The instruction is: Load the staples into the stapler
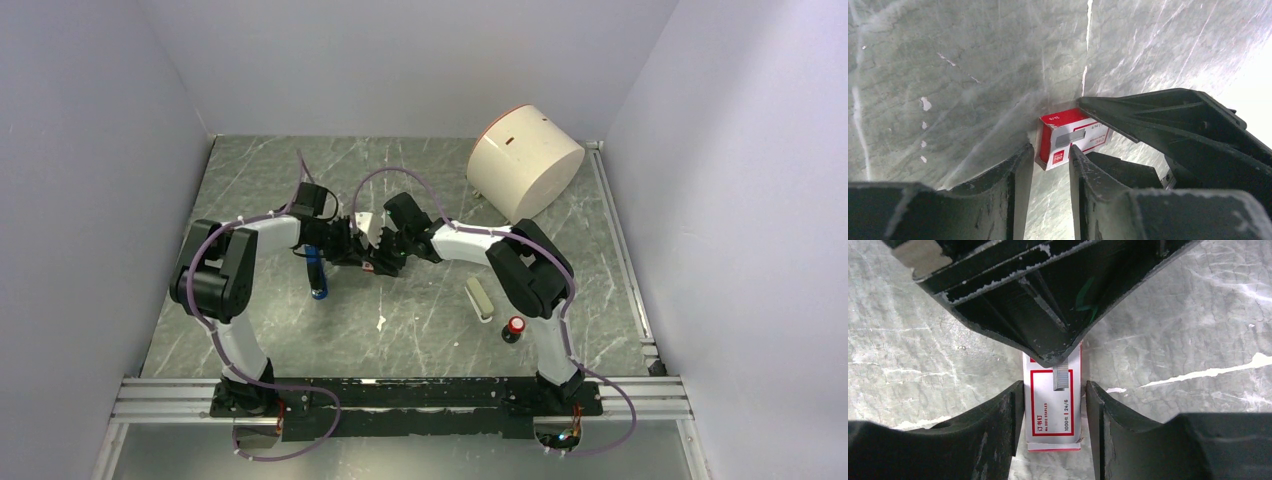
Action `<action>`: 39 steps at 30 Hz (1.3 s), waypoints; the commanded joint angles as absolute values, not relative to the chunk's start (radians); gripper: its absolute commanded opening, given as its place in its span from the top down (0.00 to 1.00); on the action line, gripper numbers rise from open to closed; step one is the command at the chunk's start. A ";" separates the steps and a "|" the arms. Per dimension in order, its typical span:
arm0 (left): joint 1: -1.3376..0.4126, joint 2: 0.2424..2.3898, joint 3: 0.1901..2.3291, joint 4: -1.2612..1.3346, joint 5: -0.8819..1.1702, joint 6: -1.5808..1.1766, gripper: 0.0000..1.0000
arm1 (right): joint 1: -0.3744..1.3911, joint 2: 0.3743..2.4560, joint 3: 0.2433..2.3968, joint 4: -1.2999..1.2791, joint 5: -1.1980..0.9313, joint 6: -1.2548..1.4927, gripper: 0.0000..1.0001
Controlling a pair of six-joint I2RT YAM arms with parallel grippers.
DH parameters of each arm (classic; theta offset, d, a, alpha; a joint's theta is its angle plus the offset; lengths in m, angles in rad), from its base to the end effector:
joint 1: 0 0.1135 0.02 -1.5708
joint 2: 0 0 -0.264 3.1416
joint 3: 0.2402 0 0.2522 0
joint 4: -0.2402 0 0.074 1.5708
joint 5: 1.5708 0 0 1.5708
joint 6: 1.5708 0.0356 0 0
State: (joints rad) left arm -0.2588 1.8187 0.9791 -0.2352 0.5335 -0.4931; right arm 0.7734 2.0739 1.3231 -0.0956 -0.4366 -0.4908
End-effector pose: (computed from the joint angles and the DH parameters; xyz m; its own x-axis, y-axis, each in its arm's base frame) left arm 0.3268 -0.1052 0.1351 -0.9640 -0.1664 -0.2075 -0.0022 0.7852 -0.6193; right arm 0.3027 0.3166 0.1420 -0.0797 -0.6748 -0.7337 -0.9877 0.1527 -0.0331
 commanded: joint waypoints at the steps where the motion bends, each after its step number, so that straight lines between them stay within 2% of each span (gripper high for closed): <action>1: -0.255 1.786 0.982 -0.236 0.547 -0.486 0.66 | 0.778 2.115 1.320 -0.148 -0.400 -0.515 0.49; 4: -0.254 1.802 0.965 -0.192 0.601 -0.506 0.75 | 0.776 2.111 1.313 -0.139 -0.411 -0.513 0.52; 6: -0.254 1.812 0.950 -0.154 0.641 -0.528 0.77 | 0.775 2.116 1.316 -0.141 -0.417 -0.511 0.55; 15: -0.255 1.843 0.927 -0.114 0.681 -0.541 0.77 | 0.776 2.132 1.339 -0.134 -0.438 -0.507 0.56; 23: -0.244 1.851 0.901 -0.101 0.635 -0.568 0.77 | 0.778 2.138 1.338 -0.068 -0.464 -0.468 0.56; 26: -0.232 1.852 0.895 -0.085 0.653 -0.579 0.76 | 0.775 2.117 1.317 -0.040 -0.468 -0.453 0.50; 33: -0.212 1.848 0.906 -0.099 0.661 -0.572 0.71 | 0.726 2.031 1.256 0.027 -0.480 -0.361 0.29; 39: -0.212 1.848 0.910 -0.096 0.669 -0.574 0.68 | 0.672 1.932 1.180 0.023 -0.471 -0.344 0.20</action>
State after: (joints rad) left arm -0.2195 1.8351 0.9054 -0.1040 0.6384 -0.5762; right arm 0.7063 2.0159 1.2209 0.0097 -0.4740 -0.3702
